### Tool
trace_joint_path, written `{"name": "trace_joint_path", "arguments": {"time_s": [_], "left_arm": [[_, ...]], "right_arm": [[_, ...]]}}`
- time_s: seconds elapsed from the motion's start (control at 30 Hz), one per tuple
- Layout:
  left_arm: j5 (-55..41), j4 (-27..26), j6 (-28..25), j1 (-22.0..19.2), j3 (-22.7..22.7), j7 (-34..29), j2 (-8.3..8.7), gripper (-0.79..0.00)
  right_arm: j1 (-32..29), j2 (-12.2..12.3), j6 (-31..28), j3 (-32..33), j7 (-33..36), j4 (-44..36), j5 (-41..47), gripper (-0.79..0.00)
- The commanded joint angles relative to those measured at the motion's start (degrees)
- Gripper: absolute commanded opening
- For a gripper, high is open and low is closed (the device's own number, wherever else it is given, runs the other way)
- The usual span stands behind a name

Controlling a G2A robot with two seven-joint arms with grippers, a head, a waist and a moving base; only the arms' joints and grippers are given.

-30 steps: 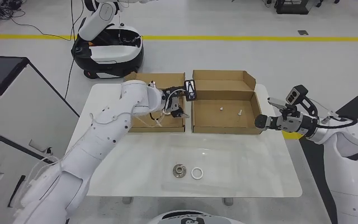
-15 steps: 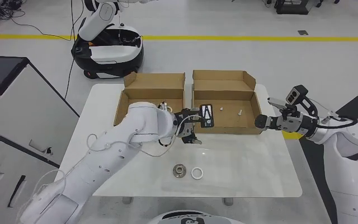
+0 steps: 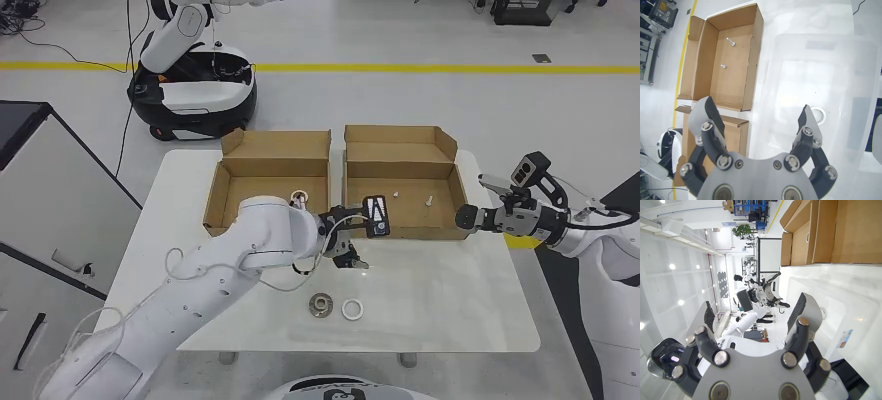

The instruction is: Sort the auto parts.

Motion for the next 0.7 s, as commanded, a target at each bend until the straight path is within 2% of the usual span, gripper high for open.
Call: {"name": "trace_joint_path", "arguments": {"time_s": [0.0, 0.07, 0.2, 0.37, 0.53, 0.67], "left_arm": [[0.25, -0.23, -0.28, 0.16, 0.27, 0.43, -0.01, 0.000], [0.48, -0.75, -0.82, 0.24, 1.28, -0.81, -0.04, 0.000], [-4.61, -2.95, 1.97, -0.65, 2.20, -7.40, -0.27, 0.000], [-12.86, -5.30, 6.49, -4.02, 4.38, -16.49, -1.09, 0.000], [-18.40, -4.64, 9.97, -8.14, 8.29, -21.14, -2.57, 0.000], [-19.42, -2.03, 11.08, -11.14, 12.46, -22.24, -4.11, 0.000]], "right_arm": [[0.00, 0.00, 0.00, 0.00, 0.00, 0.00, 0.00, 0.000], [0.00, 0.00, 0.00, 0.00, 0.00, 0.00, 0.00, 0.000], [0.00, 0.00, 0.00, 0.00, 0.00, 0.00, 0.00, 0.000], [0.00, 0.00, 0.00, 0.00, 0.00, 0.00, 0.00, 0.000], [0.00, 0.00, 0.00, 0.00, 0.00, 0.00, 0.00, 0.000], [0.00, 0.00, 0.00, 0.00, 0.00, 0.00, 0.00, 0.000]]}}
